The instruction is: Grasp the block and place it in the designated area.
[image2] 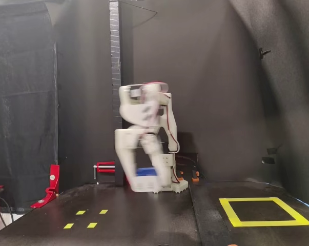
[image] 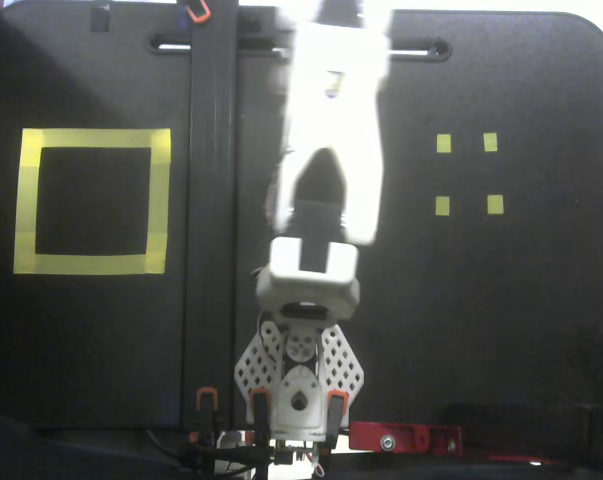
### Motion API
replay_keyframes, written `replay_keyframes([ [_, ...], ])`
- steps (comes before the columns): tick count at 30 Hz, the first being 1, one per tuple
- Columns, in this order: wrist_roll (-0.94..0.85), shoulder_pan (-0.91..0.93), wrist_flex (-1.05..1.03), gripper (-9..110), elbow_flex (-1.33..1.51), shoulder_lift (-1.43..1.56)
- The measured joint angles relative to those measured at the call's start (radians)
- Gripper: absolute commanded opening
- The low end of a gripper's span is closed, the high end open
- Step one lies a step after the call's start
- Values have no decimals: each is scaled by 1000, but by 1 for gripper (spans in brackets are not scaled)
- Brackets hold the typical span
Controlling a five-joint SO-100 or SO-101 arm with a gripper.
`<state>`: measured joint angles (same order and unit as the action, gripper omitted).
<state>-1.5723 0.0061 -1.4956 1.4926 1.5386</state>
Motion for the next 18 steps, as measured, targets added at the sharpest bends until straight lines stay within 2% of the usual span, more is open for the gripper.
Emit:
replay_keyframes([
  [18,423,-486,-61,20,0,0],
])
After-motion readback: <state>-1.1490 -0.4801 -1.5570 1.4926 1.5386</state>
